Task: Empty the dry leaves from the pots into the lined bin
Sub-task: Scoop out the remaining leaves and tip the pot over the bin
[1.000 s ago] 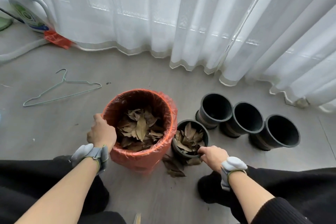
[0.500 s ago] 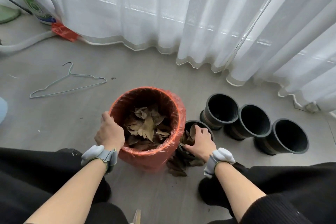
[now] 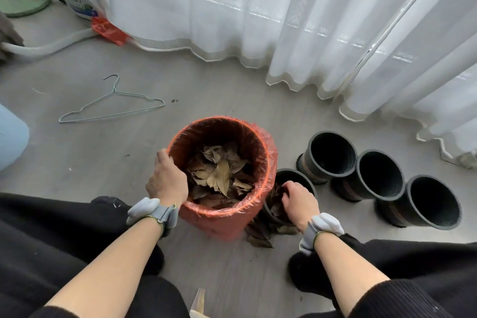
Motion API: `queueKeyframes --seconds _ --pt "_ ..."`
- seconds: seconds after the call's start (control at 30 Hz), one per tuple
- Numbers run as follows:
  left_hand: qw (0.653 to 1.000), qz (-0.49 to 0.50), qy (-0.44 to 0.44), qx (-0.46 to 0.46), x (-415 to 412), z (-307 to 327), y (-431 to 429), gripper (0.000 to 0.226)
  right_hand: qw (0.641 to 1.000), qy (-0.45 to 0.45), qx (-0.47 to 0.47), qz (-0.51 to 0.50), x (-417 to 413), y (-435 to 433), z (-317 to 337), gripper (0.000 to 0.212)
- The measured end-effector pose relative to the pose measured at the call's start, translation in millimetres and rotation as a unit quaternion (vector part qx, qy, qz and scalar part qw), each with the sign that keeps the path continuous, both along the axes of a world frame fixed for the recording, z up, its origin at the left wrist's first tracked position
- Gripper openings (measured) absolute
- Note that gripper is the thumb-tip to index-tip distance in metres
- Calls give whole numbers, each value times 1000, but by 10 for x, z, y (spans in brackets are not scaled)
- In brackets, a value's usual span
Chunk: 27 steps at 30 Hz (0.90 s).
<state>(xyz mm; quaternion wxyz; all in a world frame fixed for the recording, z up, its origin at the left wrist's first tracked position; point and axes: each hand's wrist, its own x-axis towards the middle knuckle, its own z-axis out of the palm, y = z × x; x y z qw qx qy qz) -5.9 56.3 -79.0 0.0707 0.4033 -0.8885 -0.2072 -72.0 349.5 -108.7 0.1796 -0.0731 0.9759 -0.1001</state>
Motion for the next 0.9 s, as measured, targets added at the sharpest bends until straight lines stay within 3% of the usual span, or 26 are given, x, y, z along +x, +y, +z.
queueKeyframes --seconds 0.3,0.47,0.53,0.63,0.73,0.8,0.9 --pt "1000 2 0 5 1 -51 -5 17 957 32 -226 -182 13 204 224 18" --pt "1000 7 -2 15 -17 -36 21 18 925 -5 -281 -256 -24 340 260 15" --pt "1000 9 -4 17 -21 -32 31 17 887 -37 -335 -316 -74 374 289 18" --pt "1000 10 -3 19 -15 -8 48 16 798 -72 -464 -378 -193 299 552 12" --pt "1000 13 -5 21 -20 12 49 16 759 -78 -545 -348 -288 66 967 11" --pt "1000 13 -7 24 -18 20 54 18 760 -74 -566 -310 -287 -144 1206 9" --pt "1000 9 -7 24 -10 30 64 18 777 -113 -580 -217 -236 -472 1466 22"
